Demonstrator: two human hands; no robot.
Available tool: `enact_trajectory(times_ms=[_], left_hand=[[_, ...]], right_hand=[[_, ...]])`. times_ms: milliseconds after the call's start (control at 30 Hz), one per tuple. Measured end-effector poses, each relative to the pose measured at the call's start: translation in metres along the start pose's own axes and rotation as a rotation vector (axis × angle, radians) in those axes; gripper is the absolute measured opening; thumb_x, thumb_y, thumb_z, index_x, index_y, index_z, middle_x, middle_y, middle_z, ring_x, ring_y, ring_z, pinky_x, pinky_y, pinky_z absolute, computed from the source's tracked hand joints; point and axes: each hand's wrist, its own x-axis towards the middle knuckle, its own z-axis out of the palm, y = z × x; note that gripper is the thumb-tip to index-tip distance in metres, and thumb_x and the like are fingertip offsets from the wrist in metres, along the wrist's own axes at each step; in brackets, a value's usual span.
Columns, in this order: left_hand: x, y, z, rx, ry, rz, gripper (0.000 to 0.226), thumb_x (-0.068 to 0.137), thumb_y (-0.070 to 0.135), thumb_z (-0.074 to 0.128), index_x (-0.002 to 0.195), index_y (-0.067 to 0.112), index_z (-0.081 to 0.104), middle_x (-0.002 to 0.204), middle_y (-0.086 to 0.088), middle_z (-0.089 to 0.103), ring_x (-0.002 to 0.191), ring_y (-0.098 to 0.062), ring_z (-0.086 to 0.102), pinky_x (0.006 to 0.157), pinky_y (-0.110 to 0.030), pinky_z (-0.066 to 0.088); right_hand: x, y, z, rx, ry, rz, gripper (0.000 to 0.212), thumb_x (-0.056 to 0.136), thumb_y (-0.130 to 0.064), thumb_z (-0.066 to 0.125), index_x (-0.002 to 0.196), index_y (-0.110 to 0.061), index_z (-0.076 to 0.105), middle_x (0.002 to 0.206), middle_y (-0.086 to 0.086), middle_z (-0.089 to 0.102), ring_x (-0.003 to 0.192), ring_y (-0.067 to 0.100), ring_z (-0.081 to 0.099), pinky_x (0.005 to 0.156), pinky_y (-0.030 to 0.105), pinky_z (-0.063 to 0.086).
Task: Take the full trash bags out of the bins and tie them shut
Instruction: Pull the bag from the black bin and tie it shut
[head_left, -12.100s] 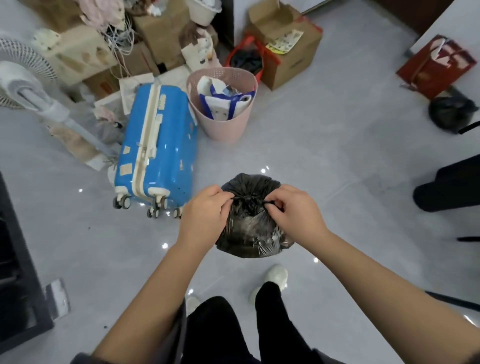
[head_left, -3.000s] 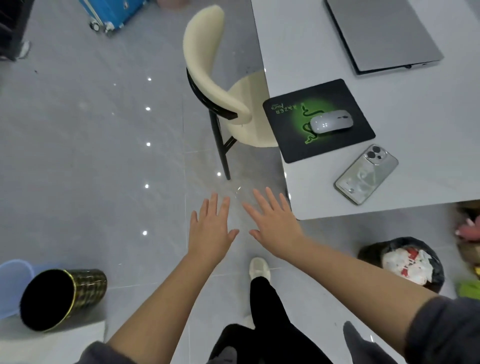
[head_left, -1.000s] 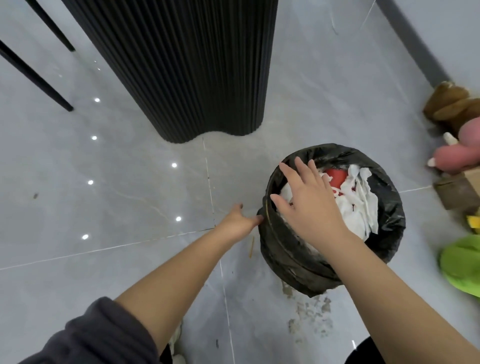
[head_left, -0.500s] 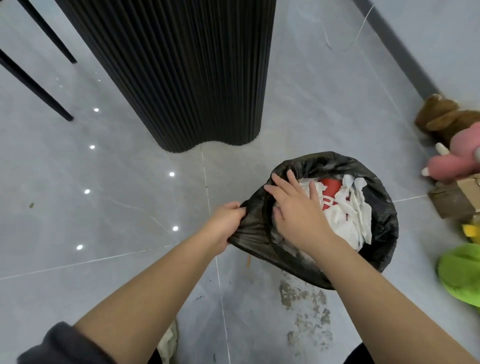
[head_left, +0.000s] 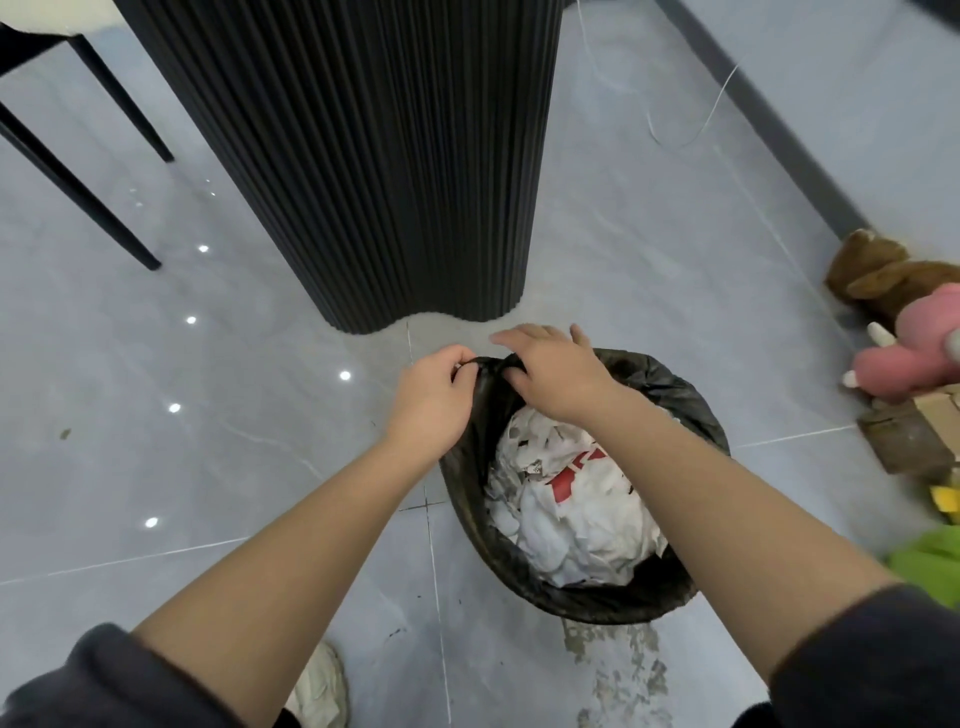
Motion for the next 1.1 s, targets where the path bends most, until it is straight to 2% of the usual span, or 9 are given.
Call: enact_trajectory(times_ms=[67, 167, 300, 433, 500, 667, 833, 967, 1100], left_hand=[[-0.002, -0.001, 0.003, 0.056, 0.050, 0.089, 0.018, 0.097, 0.019, 0.047, 0.091, 0.022, 0.064, 0.073, 0.007, 0.061, 0.065, -0.004, 0.052, 0.055, -0.009, 0.036], [-0.003, -0.008, 0.004, 0.133, 0.124, 0.111, 0.017, 0.096, 0.021, 0.047, 0.093, 0.019, 0.064, 0.074, 0.002, 0.064, 0.065, -0.011, 0.054, 0.051, -0.017, 0.034], [-0.002, -0.024, -0.002, 0.262, 0.132, 0.068, 0.019, 0.094, 0.031, 0.053, 0.086, 0.017, 0.063, 0.068, 0.001, 0.062, 0.064, -0.017, 0.057, 0.054, -0.029, 0.042], [-0.003, -0.033, -0.004, 0.443, -0.013, 0.145, 0.029, 0.090, 0.048, 0.054, 0.078, 0.021, 0.054, 0.063, 0.004, 0.057, 0.062, -0.017, 0.056, 0.053, -0.030, 0.042], [-0.005, -0.036, -0.002, 0.515, -0.041, 0.170, 0.030, 0.089, 0.048, 0.055, 0.080, 0.019, 0.055, 0.064, 0.002, 0.058, 0.062, -0.020, 0.058, 0.052, -0.030, 0.041], [0.001, -0.043, -0.001, 0.282, 0.020, -0.111, 0.022, 0.091, 0.039, 0.054, 0.079, 0.022, 0.061, 0.069, 0.000, 0.062, 0.067, -0.018, 0.058, 0.059, -0.032, 0.049], [-0.001, -0.047, -0.004, 0.093, 0.055, -0.254, 0.029, 0.091, 0.022, 0.050, 0.064, 0.011, 0.055, 0.064, -0.006, 0.054, 0.061, -0.020, 0.049, 0.052, -0.028, 0.036], [-0.007, -0.044, -0.004, -0.385, 0.119, -0.470, 0.026, 0.082, 0.029, 0.052, 0.081, 0.007, 0.067, 0.083, -0.016, 0.066, 0.076, -0.031, 0.061, 0.077, -0.048, 0.054], [-0.016, -0.038, -0.004, -0.496, 0.057, -0.594, 0.020, 0.089, 0.031, 0.052, 0.087, 0.020, 0.068, 0.094, -0.008, 0.071, 0.087, -0.026, 0.065, 0.081, -0.040, 0.054]], right_hand=[[0.014, 0.000, -0.001, 0.056, -0.123, -0.074, 0.028, 0.094, -0.022, 0.044, 0.117, -0.019, 0.059, 0.121, 0.005, 0.060, 0.116, 0.027, 0.052, 0.103, 0.048, 0.034], [0.020, 0.005, 0.000, 0.125, -0.043, -0.074, 0.018, 0.091, -0.017, 0.047, 0.096, -0.013, 0.065, 0.100, 0.008, 0.065, 0.097, 0.028, 0.058, 0.086, 0.042, 0.047], [0.020, 0.021, -0.002, 0.181, 0.111, 0.076, 0.018, 0.092, -0.016, 0.047, 0.096, -0.016, 0.065, 0.100, 0.006, 0.064, 0.094, 0.026, 0.058, 0.079, 0.036, 0.049], [0.021, 0.041, -0.006, 0.155, 0.253, 0.180, 0.019, 0.092, -0.015, 0.046, 0.099, -0.014, 0.063, 0.103, 0.007, 0.057, 0.094, 0.026, 0.055, 0.073, 0.033, 0.045], [0.022, 0.051, -0.010, 0.181, 0.319, 0.235, 0.018, 0.090, -0.014, 0.045, 0.099, -0.011, 0.061, 0.101, 0.009, 0.058, 0.091, 0.028, 0.056, 0.071, 0.033, 0.045], [0.017, 0.074, -0.021, 0.338, 0.429, 0.367, 0.010, 0.087, -0.016, 0.050, 0.087, -0.008, 0.056, 0.078, 0.009, 0.058, 0.074, 0.026, 0.049, 0.062, 0.028, 0.036], [-0.007, 0.096, -0.026, 0.485, 0.517, 0.501, 0.014, 0.082, -0.021, 0.056, 0.074, -0.009, 0.056, 0.069, 0.005, 0.053, 0.068, 0.023, 0.048, 0.052, 0.029, 0.033], [-0.028, 0.105, -0.023, 0.512, 0.453, 0.566, 0.026, 0.083, -0.029, 0.056, 0.074, -0.006, 0.058, 0.067, 0.006, 0.054, 0.067, 0.024, 0.048, 0.054, 0.030, 0.035], [-0.050, 0.123, -0.025, 0.588, 0.398, 0.714, 0.035, 0.085, -0.029, 0.052, 0.075, 0.004, 0.057, 0.067, 0.011, 0.051, 0.068, 0.025, 0.046, 0.059, 0.033, 0.034]])
